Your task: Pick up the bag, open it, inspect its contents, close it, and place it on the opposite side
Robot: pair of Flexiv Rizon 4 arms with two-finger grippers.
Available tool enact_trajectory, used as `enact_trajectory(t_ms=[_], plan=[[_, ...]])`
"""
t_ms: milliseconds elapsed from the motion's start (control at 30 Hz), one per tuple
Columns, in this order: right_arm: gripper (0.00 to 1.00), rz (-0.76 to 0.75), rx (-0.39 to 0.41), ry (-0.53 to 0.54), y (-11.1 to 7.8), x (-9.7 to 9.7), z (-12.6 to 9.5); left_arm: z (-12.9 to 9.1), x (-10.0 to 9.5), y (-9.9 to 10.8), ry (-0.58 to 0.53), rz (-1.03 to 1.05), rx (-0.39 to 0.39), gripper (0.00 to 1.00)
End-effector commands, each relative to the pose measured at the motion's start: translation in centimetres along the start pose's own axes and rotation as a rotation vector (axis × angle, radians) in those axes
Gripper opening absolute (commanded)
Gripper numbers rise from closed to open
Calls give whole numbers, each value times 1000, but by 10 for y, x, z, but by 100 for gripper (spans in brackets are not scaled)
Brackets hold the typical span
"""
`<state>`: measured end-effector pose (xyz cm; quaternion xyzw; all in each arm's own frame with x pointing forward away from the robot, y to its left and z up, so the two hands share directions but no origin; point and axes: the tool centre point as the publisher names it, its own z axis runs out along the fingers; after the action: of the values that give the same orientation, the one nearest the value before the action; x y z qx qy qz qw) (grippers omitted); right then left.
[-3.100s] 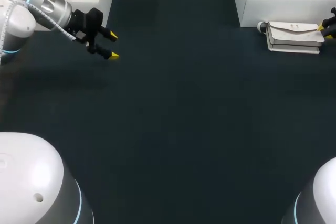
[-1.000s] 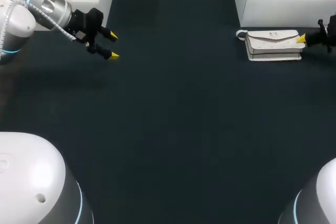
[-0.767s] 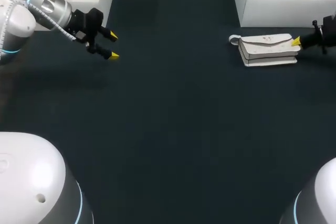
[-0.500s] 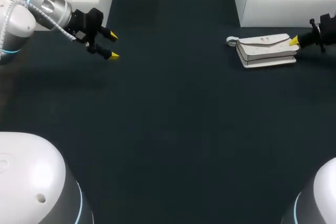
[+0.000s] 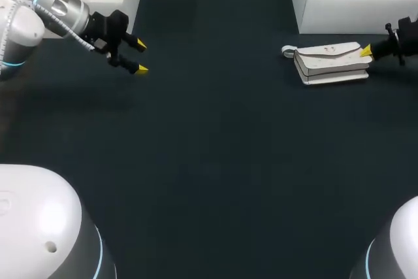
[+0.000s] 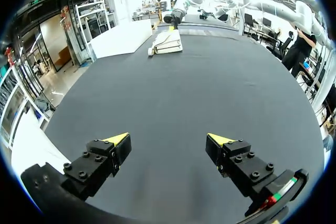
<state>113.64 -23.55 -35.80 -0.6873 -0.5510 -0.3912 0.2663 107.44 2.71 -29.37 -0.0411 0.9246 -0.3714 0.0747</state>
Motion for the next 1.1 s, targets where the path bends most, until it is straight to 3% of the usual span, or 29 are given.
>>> enact_trajectory(t_ms=[33,267,1100], plan=[[0,1,113,6,6,-2,-2,1,0,1,-1,1,3,100],[0,24,54,51,-3,4,5,1,0,1,-1,1,3,100],[0,60,-156,111,-70,39,40,1,0,1,-1,1,3,100]])
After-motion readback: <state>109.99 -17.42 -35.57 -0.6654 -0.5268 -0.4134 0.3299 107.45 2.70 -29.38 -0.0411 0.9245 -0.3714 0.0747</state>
